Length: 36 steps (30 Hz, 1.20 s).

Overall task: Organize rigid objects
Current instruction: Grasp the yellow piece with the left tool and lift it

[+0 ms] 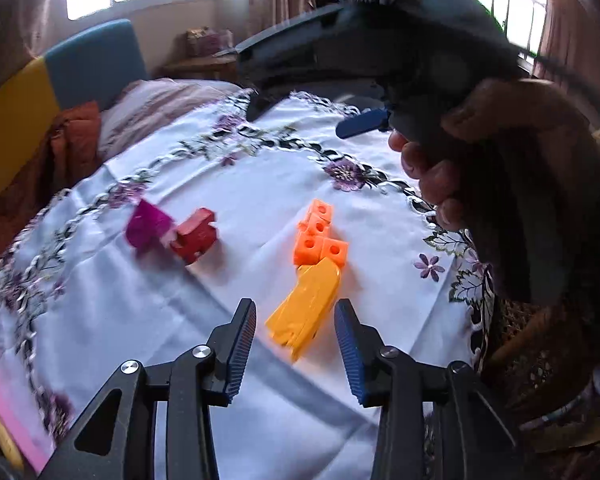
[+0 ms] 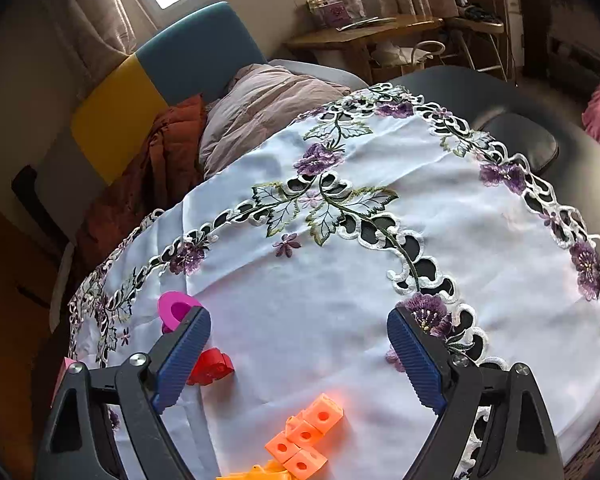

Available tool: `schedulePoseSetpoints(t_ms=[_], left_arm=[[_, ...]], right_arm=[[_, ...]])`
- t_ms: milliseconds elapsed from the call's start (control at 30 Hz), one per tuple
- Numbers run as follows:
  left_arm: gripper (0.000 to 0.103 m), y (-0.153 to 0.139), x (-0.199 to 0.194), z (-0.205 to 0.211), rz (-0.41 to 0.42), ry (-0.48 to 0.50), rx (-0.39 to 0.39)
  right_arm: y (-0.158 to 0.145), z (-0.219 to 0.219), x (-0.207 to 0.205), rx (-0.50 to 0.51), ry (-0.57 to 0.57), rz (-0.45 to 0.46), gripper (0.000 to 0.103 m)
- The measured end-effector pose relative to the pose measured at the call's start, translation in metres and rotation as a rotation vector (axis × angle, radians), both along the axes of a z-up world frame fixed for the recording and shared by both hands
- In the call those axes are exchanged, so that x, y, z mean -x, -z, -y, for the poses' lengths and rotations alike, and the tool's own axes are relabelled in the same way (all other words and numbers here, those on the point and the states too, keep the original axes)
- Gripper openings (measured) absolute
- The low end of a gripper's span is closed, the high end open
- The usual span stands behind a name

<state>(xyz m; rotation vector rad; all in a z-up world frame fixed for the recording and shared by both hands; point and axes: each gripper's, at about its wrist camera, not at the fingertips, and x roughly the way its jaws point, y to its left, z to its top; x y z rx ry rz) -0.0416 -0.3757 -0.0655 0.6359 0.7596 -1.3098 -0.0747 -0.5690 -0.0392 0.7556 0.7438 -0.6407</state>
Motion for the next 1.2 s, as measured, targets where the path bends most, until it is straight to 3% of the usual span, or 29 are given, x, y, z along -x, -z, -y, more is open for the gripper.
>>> schedulePoseSetpoints(t_ms=[167, 367, 400, 467, 600, 800, 933, 1067, 1200], left_arm=[[0.042, 0.014, 0.007, 0.021, 0.01, 0.083, -0.055], [0.044, 0.028, 0.002, 0.04, -0.023, 0.051, -0.065], [0.043, 0.031, 0.001, 0.04, -0.031, 0.044, -0.072], [0.026, 0.035, 0.002, 0.038, -0.018, 0.022, -0.073], [0.026, 0.034, -0.004, 0.015, -0.045, -0.064, -0.049], [0.026, 0.031, -0.019, -0.05, -0.06, -0.299, -0.013], [0.027, 0.034, -0.028, -0.081, -0.055, -0.404, 0.014], [0.028, 0.038, -0.036, -0.096, -0.086, -0.441, 0.049], [0.028, 0.04, -0.034, -0.096, -0.057, -0.439, 0.06]], right_arm=[[0.001, 0.003, 0.001, -0.02, 0.01, 0.007, 0.091], [0.003, 0.003, -0.001, -0.029, 0.004, 0.003, 0.091], [0.004, 0.004, -0.001, -0.033, 0.002, 0.002, 0.091], [0.005, 0.004, -0.002, -0.034, 0.004, -0.005, 0.091], [0.007, 0.004, -0.002, -0.038, -0.002, -0.013, 0.091], [0.01, 0.001, -0.006, -0.048, -0.031, -0.028, 0.091], [0.013, -0.007, -0.015, -0.045, -0.095, -0.045, 0.091], [0.017, -0.022, -0.028, -0.04, -0.189, -0.074, 0.091], [0.022, -0.041, -0.042, -0.021, -0.289, -0.119, 0.091]])
